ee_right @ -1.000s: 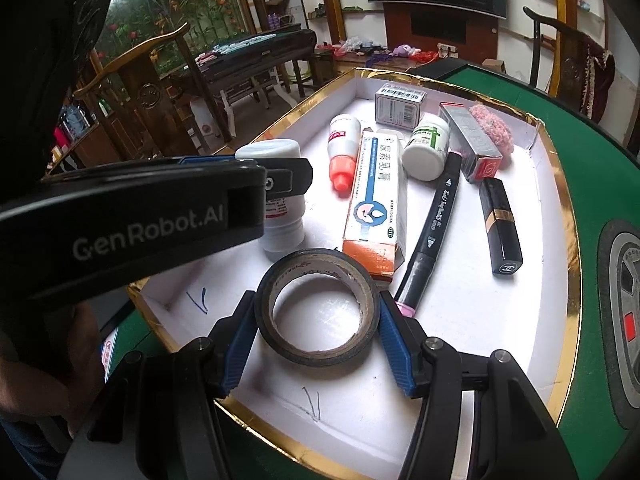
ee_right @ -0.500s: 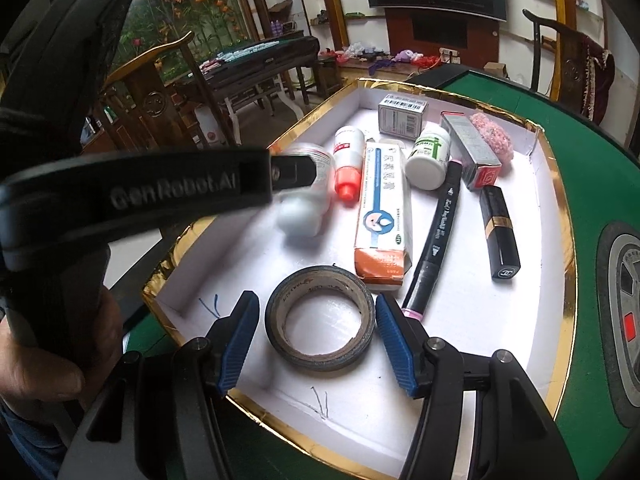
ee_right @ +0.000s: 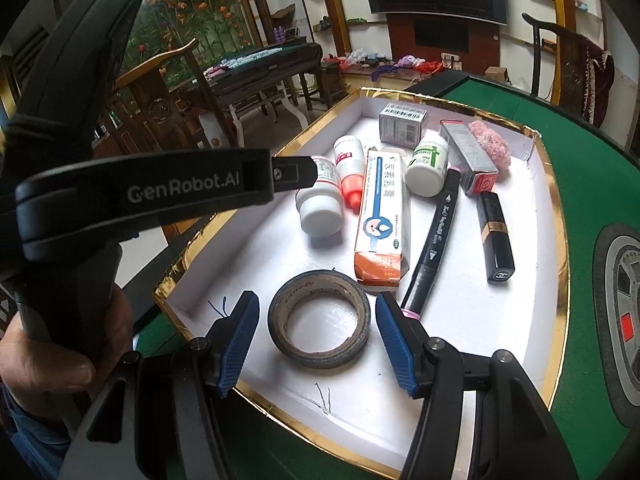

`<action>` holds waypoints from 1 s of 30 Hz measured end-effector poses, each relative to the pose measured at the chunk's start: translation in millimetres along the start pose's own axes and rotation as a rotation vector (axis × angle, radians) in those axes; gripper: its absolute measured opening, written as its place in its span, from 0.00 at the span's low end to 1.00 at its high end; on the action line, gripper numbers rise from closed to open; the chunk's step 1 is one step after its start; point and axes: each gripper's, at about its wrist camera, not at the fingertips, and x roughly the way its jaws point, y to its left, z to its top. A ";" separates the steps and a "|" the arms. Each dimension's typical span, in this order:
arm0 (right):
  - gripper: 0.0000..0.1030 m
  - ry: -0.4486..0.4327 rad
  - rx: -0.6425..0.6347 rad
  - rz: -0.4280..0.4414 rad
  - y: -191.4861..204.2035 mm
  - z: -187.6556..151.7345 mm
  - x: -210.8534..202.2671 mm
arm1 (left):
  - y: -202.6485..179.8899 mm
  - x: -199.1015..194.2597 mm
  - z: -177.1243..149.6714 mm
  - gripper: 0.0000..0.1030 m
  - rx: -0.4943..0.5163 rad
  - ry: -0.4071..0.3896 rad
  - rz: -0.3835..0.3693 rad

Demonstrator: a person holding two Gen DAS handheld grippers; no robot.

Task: Organize objects
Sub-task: 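Lower the tape roll and pill bottle into the tray and open both tools, then move both open tools back toward the two boxes on the table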

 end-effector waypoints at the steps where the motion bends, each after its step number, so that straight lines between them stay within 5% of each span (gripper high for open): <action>1: 0.59 0.001 0.004 0.002 -0.9 0.2 -0.9 | 0.1 -0.2 -0.4 0.35 0.000 0.000 0.001; 30: 0.59 -0.104 0.175 -0.029 -77.1 -33.6 -76.3 | -41.7 5.0 -10.9 0.35 0.148 -0.065 -0.017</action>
